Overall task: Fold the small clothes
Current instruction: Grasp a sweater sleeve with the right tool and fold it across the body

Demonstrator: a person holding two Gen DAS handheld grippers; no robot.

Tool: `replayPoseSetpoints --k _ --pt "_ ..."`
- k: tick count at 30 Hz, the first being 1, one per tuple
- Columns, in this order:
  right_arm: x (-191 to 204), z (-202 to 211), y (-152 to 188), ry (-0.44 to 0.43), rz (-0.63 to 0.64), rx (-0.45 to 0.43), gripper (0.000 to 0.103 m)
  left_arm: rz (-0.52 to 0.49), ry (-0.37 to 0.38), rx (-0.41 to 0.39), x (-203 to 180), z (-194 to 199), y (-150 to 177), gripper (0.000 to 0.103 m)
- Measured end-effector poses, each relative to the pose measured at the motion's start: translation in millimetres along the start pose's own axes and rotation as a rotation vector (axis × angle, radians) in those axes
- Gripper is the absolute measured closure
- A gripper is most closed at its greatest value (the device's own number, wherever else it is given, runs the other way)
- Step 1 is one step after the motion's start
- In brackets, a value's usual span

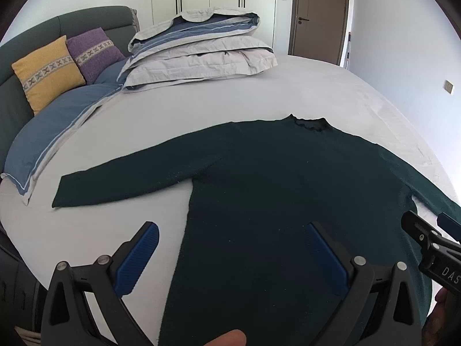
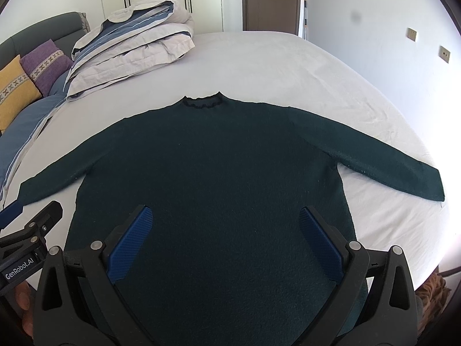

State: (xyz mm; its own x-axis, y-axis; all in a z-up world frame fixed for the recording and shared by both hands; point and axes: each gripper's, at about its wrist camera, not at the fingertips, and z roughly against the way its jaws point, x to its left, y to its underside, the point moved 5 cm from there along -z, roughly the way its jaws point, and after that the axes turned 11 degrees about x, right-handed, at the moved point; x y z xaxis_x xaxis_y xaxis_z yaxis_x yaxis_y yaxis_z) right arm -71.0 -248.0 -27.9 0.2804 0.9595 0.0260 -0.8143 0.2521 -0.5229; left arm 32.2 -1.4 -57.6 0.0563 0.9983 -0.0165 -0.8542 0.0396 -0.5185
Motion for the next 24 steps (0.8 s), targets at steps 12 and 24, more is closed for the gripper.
replayPoseSetpoints --k 12,24 --pt "-263.1 -20.7 5.7 -0.087 -0.562 -0.084 0.005 0.106 0.242 0.115 -1.5 -41.2 -3.2 0.0" --pt "-508.4 -57.3 74.3 -0.166 -1.104 -0.164 0.034 0.139 0.348 0.186 -28.0 -70.6 -22.3 0.0"
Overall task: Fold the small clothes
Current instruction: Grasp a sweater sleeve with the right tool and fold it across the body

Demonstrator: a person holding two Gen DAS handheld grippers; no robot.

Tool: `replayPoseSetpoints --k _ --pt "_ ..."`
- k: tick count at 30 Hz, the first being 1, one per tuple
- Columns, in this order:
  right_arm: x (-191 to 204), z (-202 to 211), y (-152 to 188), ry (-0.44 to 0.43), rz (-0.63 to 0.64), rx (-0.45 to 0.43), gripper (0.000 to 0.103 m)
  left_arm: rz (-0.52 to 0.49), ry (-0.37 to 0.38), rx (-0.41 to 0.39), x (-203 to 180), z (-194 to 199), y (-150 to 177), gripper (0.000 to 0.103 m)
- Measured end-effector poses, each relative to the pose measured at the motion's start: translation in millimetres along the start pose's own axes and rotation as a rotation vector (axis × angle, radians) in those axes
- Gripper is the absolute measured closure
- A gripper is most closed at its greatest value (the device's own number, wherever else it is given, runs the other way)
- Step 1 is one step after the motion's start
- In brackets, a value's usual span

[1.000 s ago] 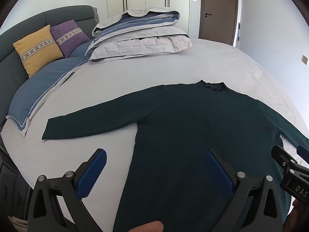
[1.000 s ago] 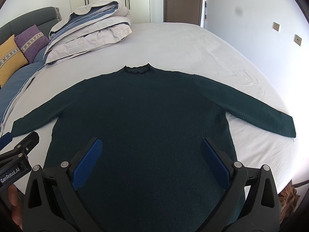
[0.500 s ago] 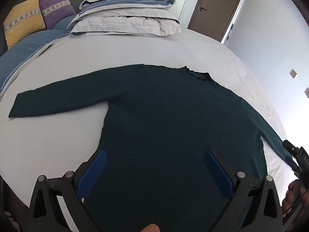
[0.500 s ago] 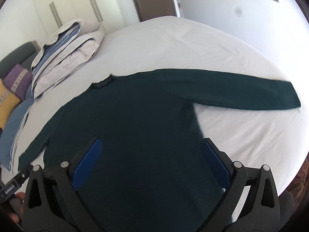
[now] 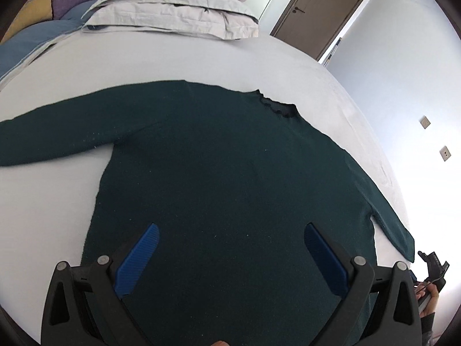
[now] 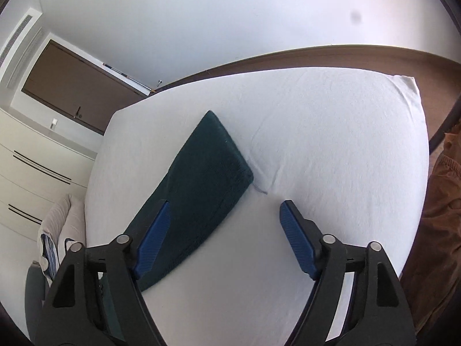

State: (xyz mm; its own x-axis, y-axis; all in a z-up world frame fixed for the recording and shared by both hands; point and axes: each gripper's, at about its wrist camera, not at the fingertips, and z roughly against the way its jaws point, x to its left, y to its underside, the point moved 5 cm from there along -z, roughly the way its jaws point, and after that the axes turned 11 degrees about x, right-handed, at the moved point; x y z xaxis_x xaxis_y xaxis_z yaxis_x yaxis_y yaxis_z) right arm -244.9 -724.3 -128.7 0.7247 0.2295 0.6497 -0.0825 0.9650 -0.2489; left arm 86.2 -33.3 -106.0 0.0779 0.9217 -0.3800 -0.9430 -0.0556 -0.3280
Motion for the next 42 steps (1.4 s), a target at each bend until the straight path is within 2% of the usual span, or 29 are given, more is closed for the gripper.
replayPoseSetpoints --k 2,4,5,7,8,10,12,14,18,23,24,28,30,31,32,34,35,36,37,38,42 --pt "5.9 -8.6 -6.9 0.001 0.027 -0.007 0.039 0.01 0.008 0.01 -0.5 -3.8 -2.3 0.0" --pt "10.1 -21.5 -13.3 0.005 0.057 0.001 0.053 0.011 0.033 0.017 -2.9 -6.5 -3.4 0.0" --pt "11.6 -28.7 -16.6 0.012 0.065 0.009 0.056 0.01 0.05 0.022 -4.2 -7.0 -4.1 0.0" --pt "9.1 -39.7 -29.4 0.027 0.072 0.009 0.075 0.006 0.068 0.022 -4.6 -6.2 -5.0 0.0" --pt "9.9 -43.1 -33.2 0.039 0.078 0.009 0.079 0.003 0.078 0.018 -4.1 -5.6 -4.9 0.0" --pt "15.6 -48.0 -41.3 0.046 0.098 0.006 0.094 0.0 0.099 0.01 -2.1 -4.2 -6.7 0.001" --pt "34.5 -49.0 -38.7 0.052 0.144 -0.002 0.095 0.004 0.11 0.007 1.2 -4.8 -8.8 0.003" --pt "61.2 -50.5 -32.9 0.043 0.213 -0.007 0.095 0.012 0.129 0.012 3.2 -6.7 -10.3 0.01" --pt "138.3 -60.3 12.1 -0.018 0.402 0.031 0.095 0.021 0.167 0.007 8.2 -3.9 -12.6 0.011" --pt "251.7 -95.7 116.3 -0.14 0.653 0.154 0.095 0.03 0.205 -0.005 18.0 0.9 -16.7 0.011" --pt "280.4 -102.4 148.4 -0.162 0.687 0.185 0.095 0.036 0.209 -0.008 21.0 1.5 -17.8 0.011" --pt "352.9 -141.7 276.5 -0.217 0.77 0.329 0.095 0.064 0.221 -0.017 35.5 3.7 -23.1 0.011" --pt "368.1 -154.8 356.6 -0.208 0.807 0.383 0.095 0.073 0.226 -0.019 40.7 3.5 -25.9 0.011" --pt "375.7 -166.8 382.7 -0.199 0.819 0.418 0.092 0.075 0.228 -0.019 42.4 2.7 -26.6 0.011" --pt "387.4 -172.2 429.4 -0.184 0.826 0.451 0.092 0.075 0.228 -0.017 42.9 2.7 -24.5 0.011" --pt "374.8 -196.5 473.6 -0.159 0.833 0.52 0.086 0.078 0.236 -0.006 42.7 -3.5 -26.1 0.011" --pt "368.4 -207.2 486.7 -0.17 0.821 0.557 0.082 0.079 0.242 0.0 41.5 -6.6 -27.2 0.011" --pt "353.3 -210.0 498.1 -0.188 0.806 0.582 0.071 0.079 0.251 0.008 38.2 -10.7 -28.5 0.011" --pt "344.8 -212.4 496.9 -0.204 0.792 0.593 0.049 0.077 0.259 0.018 34.4 -14.6 -28.2 0.011" --pt "335.5 -210.9 492.7 -0.213 0.78 0.587 0.042 0.076 0.264 0.027 29.8 -19.3 -29.0 0.011" --pt "298.6 -175.3 443.0 -0.241 0.767 0.533 0.04 0.072 0.312 0.075 3.9 -44.2 -32.6 0.011"
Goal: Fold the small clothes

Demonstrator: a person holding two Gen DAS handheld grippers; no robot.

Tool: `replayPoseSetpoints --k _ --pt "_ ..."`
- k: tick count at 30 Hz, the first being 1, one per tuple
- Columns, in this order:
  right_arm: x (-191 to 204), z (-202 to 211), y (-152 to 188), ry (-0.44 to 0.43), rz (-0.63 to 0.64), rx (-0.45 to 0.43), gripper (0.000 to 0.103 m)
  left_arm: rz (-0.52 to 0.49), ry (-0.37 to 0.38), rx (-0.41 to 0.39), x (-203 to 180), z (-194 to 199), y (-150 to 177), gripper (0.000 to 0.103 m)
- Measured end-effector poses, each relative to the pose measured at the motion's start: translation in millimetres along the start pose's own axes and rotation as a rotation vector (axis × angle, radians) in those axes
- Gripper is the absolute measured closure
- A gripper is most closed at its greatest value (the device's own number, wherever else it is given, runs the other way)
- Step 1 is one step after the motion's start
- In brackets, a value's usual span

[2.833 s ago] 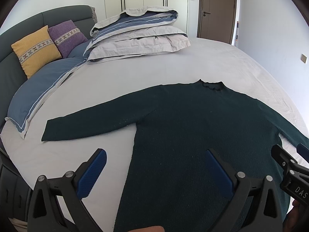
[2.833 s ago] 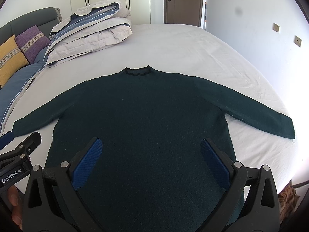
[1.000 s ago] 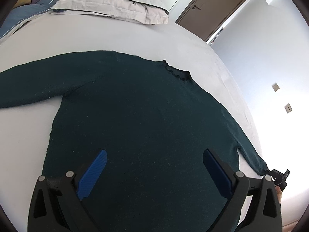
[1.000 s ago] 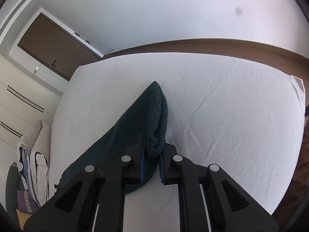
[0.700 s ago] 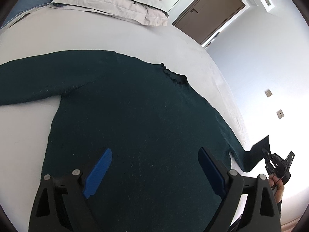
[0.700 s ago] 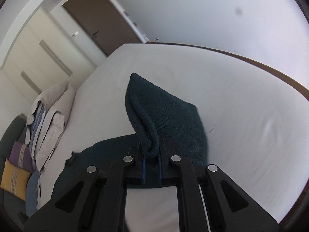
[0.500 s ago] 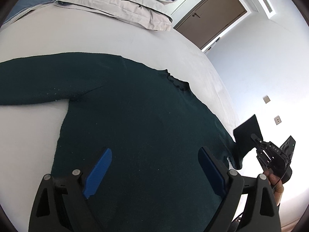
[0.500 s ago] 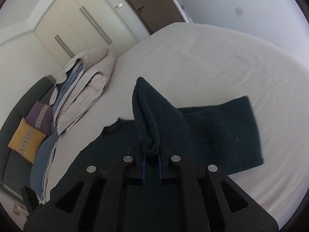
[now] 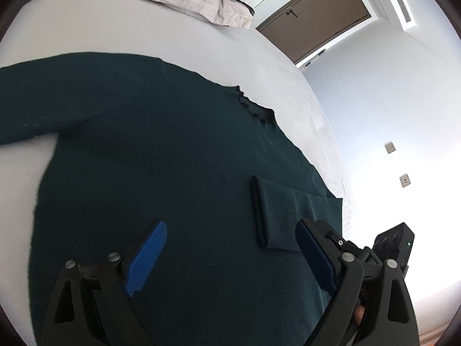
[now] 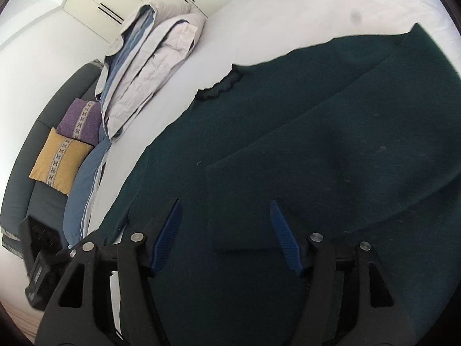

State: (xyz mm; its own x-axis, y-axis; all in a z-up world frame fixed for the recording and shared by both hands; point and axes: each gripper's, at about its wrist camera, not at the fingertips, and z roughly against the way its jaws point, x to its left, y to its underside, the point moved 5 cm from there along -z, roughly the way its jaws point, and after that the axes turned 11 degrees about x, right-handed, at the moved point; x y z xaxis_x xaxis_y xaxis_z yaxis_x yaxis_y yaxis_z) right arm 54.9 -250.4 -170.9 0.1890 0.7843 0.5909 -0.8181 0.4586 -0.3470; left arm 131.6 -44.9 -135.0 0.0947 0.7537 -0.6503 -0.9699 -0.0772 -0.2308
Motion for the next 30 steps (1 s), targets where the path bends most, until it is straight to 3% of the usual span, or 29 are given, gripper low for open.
replayPoseSetpoints --k 1,2,5,8,9,12,13,14,16,20,25,30 --pt "-8.3 10.2 3.0 -0.001 -0.013 -0.017 0.04 0.001 0.011 0.016 -5.3 -10.6 -1.2 0.011" --pt "-37.9 49.8 8.4 -0.007 -0.029 -0.028 0.04 0.002 0.02 0.034 -10.6 -21.1 -2.2 0.011" --pt "-65.3 76.9 15.2 -0.048 -0.093 -0.061 0.04 -0.01 0.031 0.093 -30.6 -54.3 -6.0 0.015" --pt "-94.9 100.1 19.3 -0.079 -0.163 -0.098 0.04 -0.044 0.004 0.157 -48.6 -86.2 -8.5 0.029" --pt "-103.0 105.2 18.3 -0.084 -0.184 -0.104 0.04 -0.054 -0.005 0.171 -54.0 -94.7 -9.7 0.029" --pt "-127.9 114.0 12.0 -0.098 -0.248 -0.107 0.04 -0.106 -0.079 0.162 -63.8 -109.0 -12.5 0.037" --pt "-134.9 115.9 10.5 -0.1 -0.266 -0.108 0.04 -0.111 -0.097 0.165 -64.7 -111.4 -14.6 0.05" --pt "-141.5 117.9 10.0 -0.109 -0.282 -0.11 0.04 -0.115 -0.112 0.169 -65.3 -113.1 -15.7 0.069" --pt "-153.2 122.2 10.2 -0.128 -0.31 -0.117 0.04 -0.135 -0.118 0.186 -66.3 -114.1 -20.3 0.095" --pt "-175.2 131.4 8.6 -0.169 -0.365 -0.13 0.04 -0.178 -0.106 0.148 -71.5 -94.9 -32.6 0.095" --pt "-183.3 134.9 -2.9 -0.23 -0.416 -0.143 0.04 -0.183 -0.079 0.016 -69.6 -38.2 -59.0 0.095" --pt "-186.6 132.4 -16.6 -0.248 -0.458 -0.139 0.04 -0.16 -0.107 -0.091 -44.9 5.5 -86.5 0.095"
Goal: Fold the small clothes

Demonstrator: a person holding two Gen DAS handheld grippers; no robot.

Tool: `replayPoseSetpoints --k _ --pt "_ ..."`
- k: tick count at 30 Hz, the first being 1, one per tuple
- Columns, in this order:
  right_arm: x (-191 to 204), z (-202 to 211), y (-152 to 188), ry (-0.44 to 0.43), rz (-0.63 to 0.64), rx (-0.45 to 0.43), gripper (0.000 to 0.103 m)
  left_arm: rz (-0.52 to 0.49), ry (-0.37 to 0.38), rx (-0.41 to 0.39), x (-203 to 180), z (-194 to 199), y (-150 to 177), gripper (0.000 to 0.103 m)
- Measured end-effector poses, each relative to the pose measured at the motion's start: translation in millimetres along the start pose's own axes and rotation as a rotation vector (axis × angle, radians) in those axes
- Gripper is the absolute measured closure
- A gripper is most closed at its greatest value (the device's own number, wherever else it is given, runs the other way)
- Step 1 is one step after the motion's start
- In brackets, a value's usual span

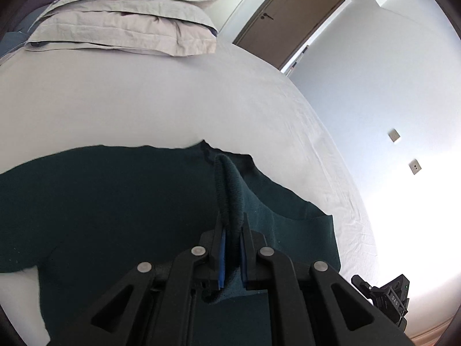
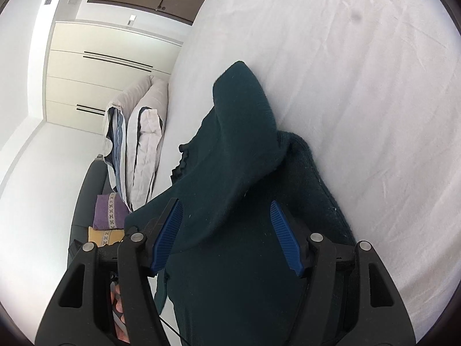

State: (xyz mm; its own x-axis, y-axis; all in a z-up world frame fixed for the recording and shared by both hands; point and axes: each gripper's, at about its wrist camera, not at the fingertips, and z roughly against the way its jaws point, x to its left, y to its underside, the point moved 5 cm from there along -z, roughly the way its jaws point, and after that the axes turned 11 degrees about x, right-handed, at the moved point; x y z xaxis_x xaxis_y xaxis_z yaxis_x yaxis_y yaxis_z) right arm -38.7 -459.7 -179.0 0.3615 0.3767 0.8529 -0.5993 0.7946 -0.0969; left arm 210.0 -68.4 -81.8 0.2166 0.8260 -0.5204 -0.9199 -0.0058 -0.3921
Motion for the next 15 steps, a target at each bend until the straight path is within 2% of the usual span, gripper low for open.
replayPoseSetpoints --k 3,9,13,15 --pt "0.1 -3.6 -7.5 0.001 -0.03 -0.01 0.04 0.032 -0.026 -0.003 24.4 -0.4 -3.5 0.095" --pt "-1.8 -9.7 -15.6 -0.042 -0.083 0.016 0.04 0.064 -0.057 0.073 47.0 -36.6 10.9 0.095" --pt "-8.6 -13.8 -18.4 0.034 -0.113 0.022 0.041 0.074 -0.047 0.089 51.5 -42.8 18.7 0.095" --pt "-13.3 -14.2 -23.8 0.045 -0.131 0.013 0.042 0.072 -0.039 0.09 49.8 -41.2 19.2 0.095"
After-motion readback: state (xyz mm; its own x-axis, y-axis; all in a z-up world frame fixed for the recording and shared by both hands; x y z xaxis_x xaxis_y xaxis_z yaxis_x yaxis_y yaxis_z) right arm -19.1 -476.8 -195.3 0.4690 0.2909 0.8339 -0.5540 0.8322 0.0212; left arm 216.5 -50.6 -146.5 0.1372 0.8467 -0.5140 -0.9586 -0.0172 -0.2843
